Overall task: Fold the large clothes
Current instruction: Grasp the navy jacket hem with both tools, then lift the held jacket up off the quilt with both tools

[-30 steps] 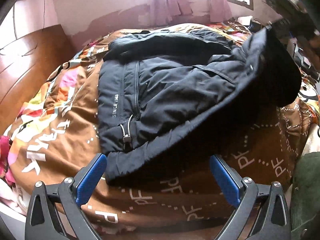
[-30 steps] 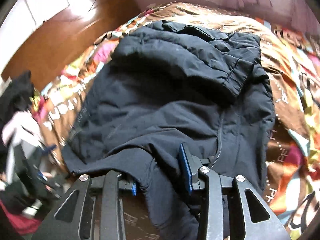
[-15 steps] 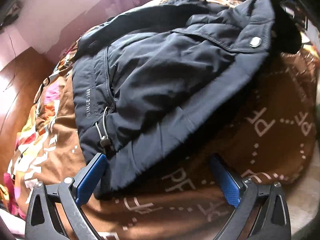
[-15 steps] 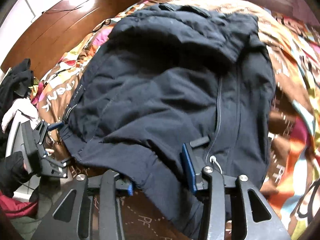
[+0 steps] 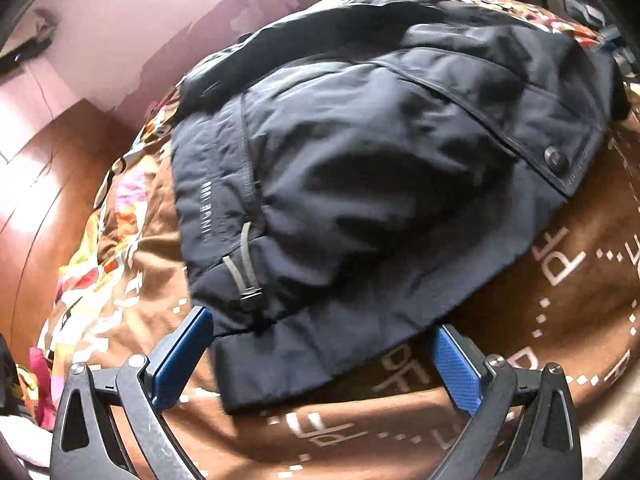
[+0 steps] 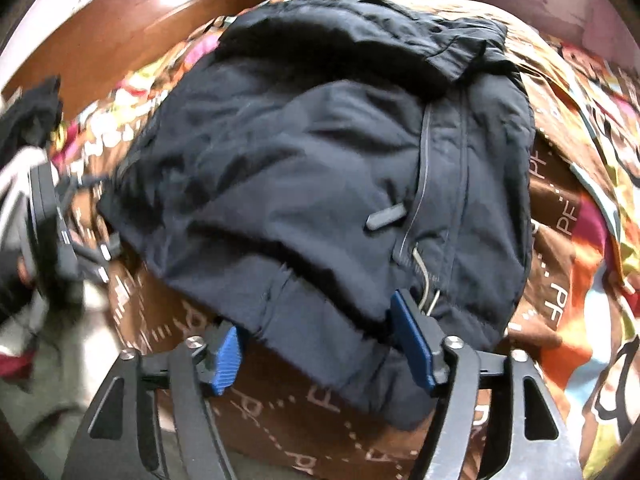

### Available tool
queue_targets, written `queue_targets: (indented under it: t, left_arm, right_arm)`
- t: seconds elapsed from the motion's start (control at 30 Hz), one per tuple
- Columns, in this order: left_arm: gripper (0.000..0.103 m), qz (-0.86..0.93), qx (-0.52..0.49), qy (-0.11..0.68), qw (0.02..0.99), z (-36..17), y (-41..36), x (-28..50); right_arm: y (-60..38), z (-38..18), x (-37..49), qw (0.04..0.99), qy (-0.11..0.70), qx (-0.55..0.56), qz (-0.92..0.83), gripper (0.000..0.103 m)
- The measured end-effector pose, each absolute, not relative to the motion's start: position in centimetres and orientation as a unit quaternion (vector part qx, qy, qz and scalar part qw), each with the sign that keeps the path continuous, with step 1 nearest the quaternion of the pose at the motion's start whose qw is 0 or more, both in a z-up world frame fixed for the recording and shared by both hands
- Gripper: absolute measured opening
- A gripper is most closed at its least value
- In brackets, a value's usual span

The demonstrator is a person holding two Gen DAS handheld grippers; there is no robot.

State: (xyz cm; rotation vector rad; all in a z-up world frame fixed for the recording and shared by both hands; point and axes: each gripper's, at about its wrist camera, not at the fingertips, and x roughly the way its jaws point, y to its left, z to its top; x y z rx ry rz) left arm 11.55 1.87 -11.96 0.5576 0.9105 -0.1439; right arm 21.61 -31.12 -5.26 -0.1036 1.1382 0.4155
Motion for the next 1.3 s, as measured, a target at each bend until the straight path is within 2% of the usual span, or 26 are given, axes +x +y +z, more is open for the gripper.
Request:
queue_targets:
  t: [0.27, 0.47, 0.53, 0.57, 0.6, 0.7, 1.0, 1.13, 1.23, 1.3]
  left_arm:
    - [0.103, -0.076, 0.253, 0.450, 0.853, -12.6, 3.0, 12.1]
    - [0.103, -0.085, 0.241, 0.453, 0.854, -12.4, 4.2, 12.2]
    - [0.103, -0.088, 0.232, 0.455, 0.855, -12.4, 4.7, 12.4]
    - [0.103, -0.090, 0.229, 0.456, 0.855, -12.4, 4.9, 12.4]
    - [0.103, -0.091, 0.228, 0.455, 0.856, -12.3, 5.0, 12.4]
    - [0.103, -0.096, 0.229, 0.449, 0.858, -12.1, 4.7, 12.1]
    - [0.103, -0.082, 0.253, 0.421, 0.868, -11.1, 2.6, 12.5]
    - [0.103, -0.038, 0.271, 0.398, 0.876, -10.7, 1.9, 13.2]
    - [0.090, -0.002, 0.255, 0.380, 0.889, -9.4, 2.3, 14.1]
    - [0.071, 0.023, 0.250, 0.364, 0.897, -8.1, 2.7, 14.6]
  right_arm:
    - [-27.9, -8.9, 19.9, 0.819, 0.516, -0.218, 0.125, 0.071]
    - [-27.5, -7.8, 20.8, 0.841, 0.461, -0.279, 0.053, 0.067]
    - [-28.5, -6.6, 21.8, 0.849, 0.458, -0.260, 0.048, 0.054]
    - [-29.0, -5.9, 22.3, 0.853, 0.459, -0.243, 0.052, 0.041]
    - [-29.2, -5.3, 22.8, 0.856, 0.459, -0.230, 0.058, 0.034]
    - [-29.4, -3.2, 24.1, 0.863, 0.463, -0.177, 0.094, 0.019]
    - [-30.6, 4.2, 29.9, 0.882, 0.448, 0.004, 0.144, 0.016]
    - [-31.1, 5.6, 31.5, 0.886, 0.436, 0.065, 0.143, 0.015]
    - [-31.8, 5.8, 32.1, 0.887, 0.430, 0.090, 0.138, 0.015]
    - [-32.1, 5.7, 32.0, 0.888, 0.429, 0.097, 0.138, 0.015]
